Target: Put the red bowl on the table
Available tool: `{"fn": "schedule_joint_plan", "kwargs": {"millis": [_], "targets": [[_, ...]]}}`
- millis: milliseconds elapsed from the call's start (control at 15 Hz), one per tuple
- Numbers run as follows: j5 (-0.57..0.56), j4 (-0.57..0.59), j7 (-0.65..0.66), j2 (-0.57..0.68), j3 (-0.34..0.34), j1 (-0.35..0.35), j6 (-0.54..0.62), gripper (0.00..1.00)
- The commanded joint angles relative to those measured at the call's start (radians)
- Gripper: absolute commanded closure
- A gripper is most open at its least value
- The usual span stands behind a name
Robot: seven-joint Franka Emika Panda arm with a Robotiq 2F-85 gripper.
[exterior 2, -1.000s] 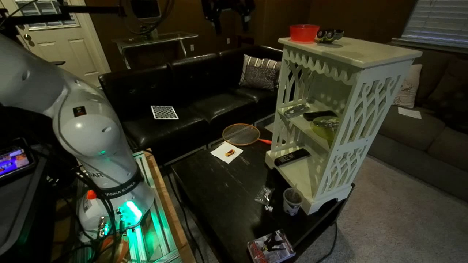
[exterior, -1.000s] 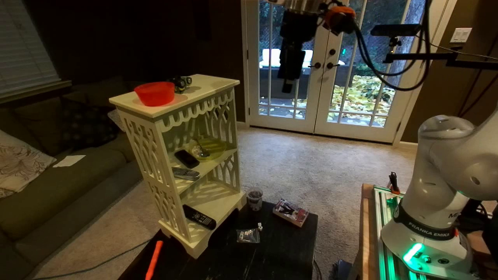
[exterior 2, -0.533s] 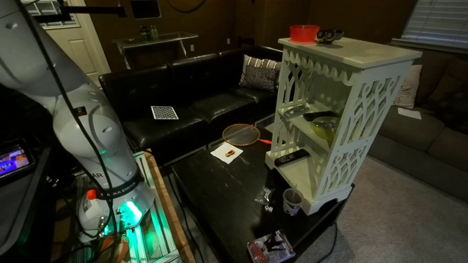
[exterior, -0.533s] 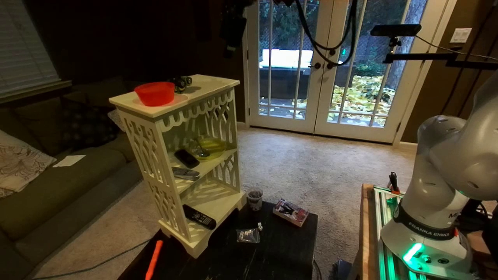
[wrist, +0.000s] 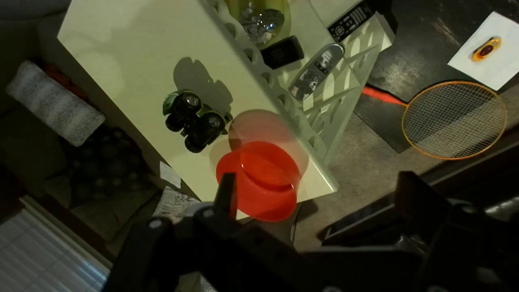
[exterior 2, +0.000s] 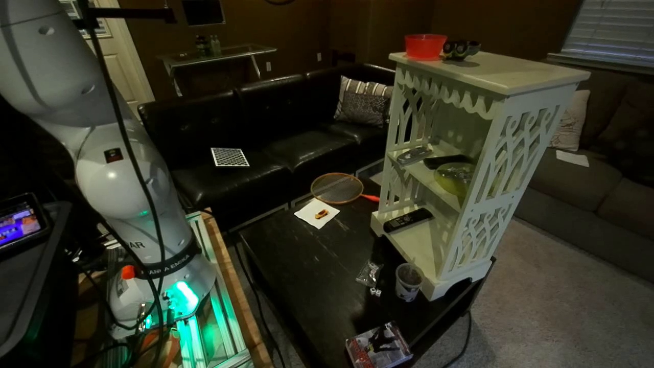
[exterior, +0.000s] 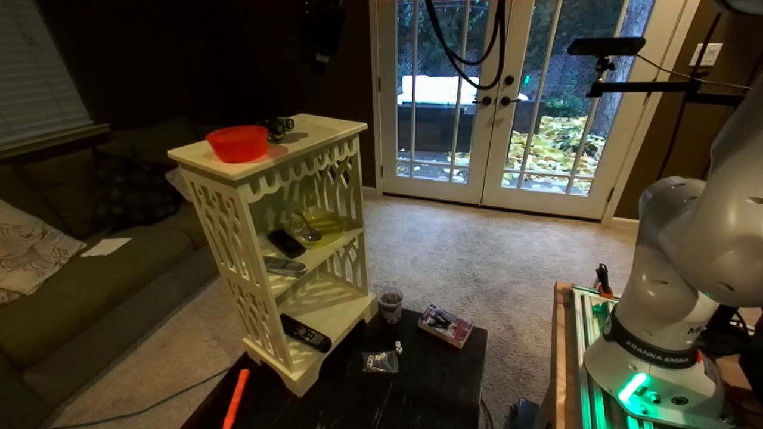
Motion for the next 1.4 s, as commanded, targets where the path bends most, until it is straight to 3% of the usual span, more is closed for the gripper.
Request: {"fn": "schedule_joint_plan", "kwargs": {"millis": [0, 267, 467, 600, 933, 1267, 1333], "targets": [[0.0, 0.007, -0.001, 0.003, 0.003, -0.003, -0.005, 0.0], [0.106, 0.1, -0.149, 0.118, -0.01, 0.015, 0.014, 0.0], [0.16, 0.221, -0.254, 0.244, -0.004, 0.002, -0.034, 0.0], [0.178, 0.292, -0.357, 0.336, 0.0, -0.013, 0.031, 0.0], [0.234, 0.481, -0.491, 0.532, 0.027, -0.043, -0.001, 0.0], [0.256, 0.577, -0.572, 0.632, 0.05, -0.042, -0.016, 0.0], [0.248, 0.588, -0.575, 0.639, 0.049, -0.042, -0.024, 0.25]]}}
